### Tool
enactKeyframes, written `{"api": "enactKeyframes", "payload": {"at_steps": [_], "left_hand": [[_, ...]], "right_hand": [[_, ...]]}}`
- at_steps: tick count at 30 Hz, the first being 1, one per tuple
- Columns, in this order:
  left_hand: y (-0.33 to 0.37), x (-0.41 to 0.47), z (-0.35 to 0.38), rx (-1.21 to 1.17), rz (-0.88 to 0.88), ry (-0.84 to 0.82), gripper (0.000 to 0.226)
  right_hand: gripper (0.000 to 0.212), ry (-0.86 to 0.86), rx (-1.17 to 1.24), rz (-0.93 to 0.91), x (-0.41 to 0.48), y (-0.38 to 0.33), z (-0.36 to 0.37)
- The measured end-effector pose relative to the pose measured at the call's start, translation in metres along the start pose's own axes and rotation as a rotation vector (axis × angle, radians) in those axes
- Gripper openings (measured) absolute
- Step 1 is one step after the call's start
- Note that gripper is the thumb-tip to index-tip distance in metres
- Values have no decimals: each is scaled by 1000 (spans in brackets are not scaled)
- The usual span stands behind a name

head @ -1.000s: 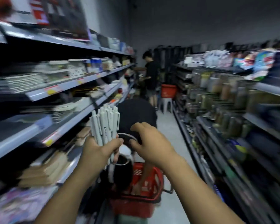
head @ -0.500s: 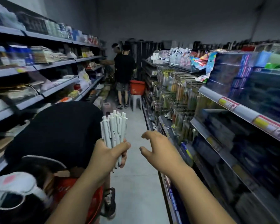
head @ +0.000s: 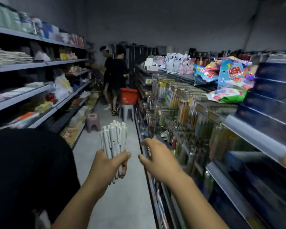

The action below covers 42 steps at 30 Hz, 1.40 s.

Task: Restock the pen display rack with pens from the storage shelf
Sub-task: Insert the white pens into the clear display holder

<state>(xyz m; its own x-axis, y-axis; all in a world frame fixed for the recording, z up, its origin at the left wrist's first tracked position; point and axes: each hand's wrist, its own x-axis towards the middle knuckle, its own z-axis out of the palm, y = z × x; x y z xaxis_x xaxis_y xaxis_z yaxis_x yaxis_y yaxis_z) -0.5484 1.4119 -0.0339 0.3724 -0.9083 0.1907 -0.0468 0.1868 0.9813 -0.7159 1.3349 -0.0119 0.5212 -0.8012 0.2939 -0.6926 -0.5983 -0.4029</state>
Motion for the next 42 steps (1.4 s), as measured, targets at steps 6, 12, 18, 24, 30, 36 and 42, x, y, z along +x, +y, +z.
{"api": "enactKeyframes", "payload": {"at_steps": [6, 12, 18, 24, 30, 36, 42], "left_hand": [[-28, 153, 18, 23, -18, -14, 20], [-75, 309, 29, 46, -22, 62, 12], [-101, 463, 30, 53, -84, 157, 15], [-140, 611, 2, -4, -120, 227, 9], [-200, 782, -51, -53, -98, 203, 13], [-226, 950, -107, -56, -139, 111, 20], [-265, 1111, -129, -94, -177, 74, 16]], "right_hand": [[38, -21, 18, 25, 139, 60, 25], [39, -46, 47, 22, 294, 133, 69], [42, -112, 34, -46, 459, 182, 96], [42, -169, -21, -70, 625, 216, 132], [43, -142, -37, -97, 797, 229, 205], [42, -122, 19, -50, 968, 223, 246], [41, -119, 70, -45, 1128, 245, 298]]}}
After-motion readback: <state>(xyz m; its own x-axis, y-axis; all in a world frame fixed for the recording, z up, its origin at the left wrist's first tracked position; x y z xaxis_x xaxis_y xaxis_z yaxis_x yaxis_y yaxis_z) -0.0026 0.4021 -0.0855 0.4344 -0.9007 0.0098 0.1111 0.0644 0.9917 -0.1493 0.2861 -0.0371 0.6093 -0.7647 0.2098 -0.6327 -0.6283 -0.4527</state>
